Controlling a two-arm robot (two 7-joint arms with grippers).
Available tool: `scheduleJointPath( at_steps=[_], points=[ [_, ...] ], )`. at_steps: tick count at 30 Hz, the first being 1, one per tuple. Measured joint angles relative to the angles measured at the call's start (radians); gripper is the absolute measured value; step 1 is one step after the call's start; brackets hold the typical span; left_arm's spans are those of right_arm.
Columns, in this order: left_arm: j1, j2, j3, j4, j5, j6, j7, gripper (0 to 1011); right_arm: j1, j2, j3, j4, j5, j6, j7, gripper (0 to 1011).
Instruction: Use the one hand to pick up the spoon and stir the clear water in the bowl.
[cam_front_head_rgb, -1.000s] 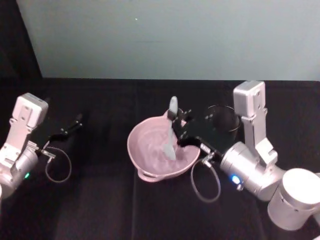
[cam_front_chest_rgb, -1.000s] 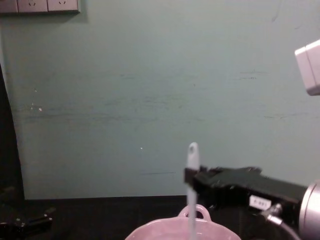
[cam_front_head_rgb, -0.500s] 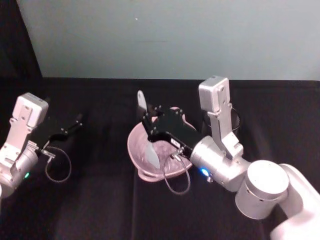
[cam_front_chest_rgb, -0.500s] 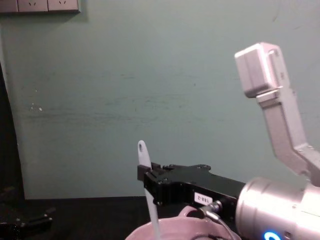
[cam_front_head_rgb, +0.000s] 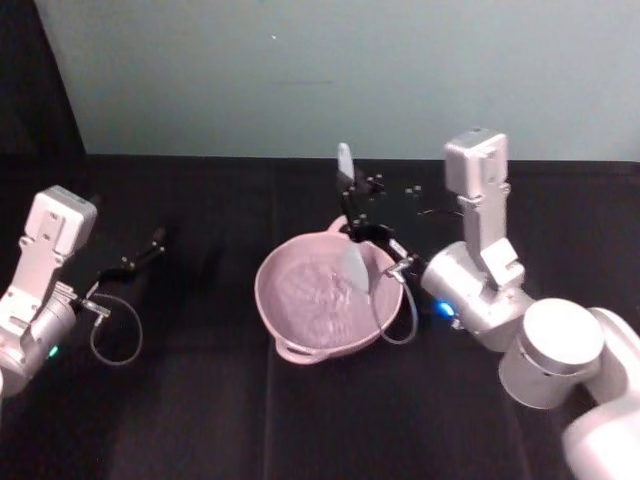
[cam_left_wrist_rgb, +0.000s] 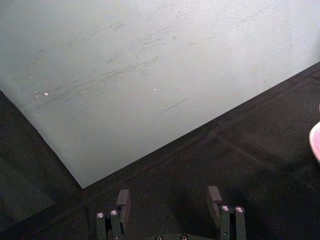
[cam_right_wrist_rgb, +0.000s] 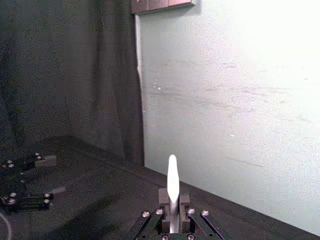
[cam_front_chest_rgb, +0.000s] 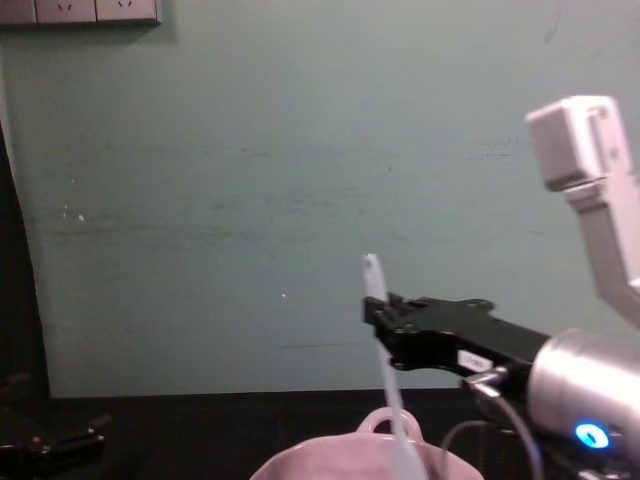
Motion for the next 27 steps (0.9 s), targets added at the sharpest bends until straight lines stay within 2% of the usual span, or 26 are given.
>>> scheduleJointPath(
  at_steps=[4, 8, 11, 15, 21, 27],
  points=[
    [0.0, 0.0, 0.0, 0.0, 0.0, 0.0, 0.0, 1011, -0.035, 0.03, 0.024, -0.052, 0.013, 0.017, 0.012, 110],
    [0.0, 0.0, 0.0, 0.0, 0.0, 0.0, 0.0, 1011, -0.103, 0.064, 0.042, -0.147, 0.057, 0.049, 0.043, 110],
    [0.0, 0.0, 0.0, 0.0, 0.0, 0.0, 0.0, 1011, -0.131, 0.074, 0.039, -0.186, 0.075, 0.06, 0.055, 110],
    [0.0, 0.0, 0.0, 0.0, 0.0, 0.0, 0.0, 1011, -0.164, 0.078, 0.012, -0.227, 0.104, 0.058, 0.077, 110],
    [0.0, 0.0, 0.0, 0.0, 0.0, 0.0, 0.0, 1011, -0.155, 0.056, -0.031, -0.207, 0.117, 0.026, 0.094, 110],
    [0.0, 0.0, 0.0, 0.0, 0.0, 0.0, 0.0, 1011, -0.094, 0.008, -0.057, -0.105, 0.103, -0.023, 0.085, 110]
  ],
)
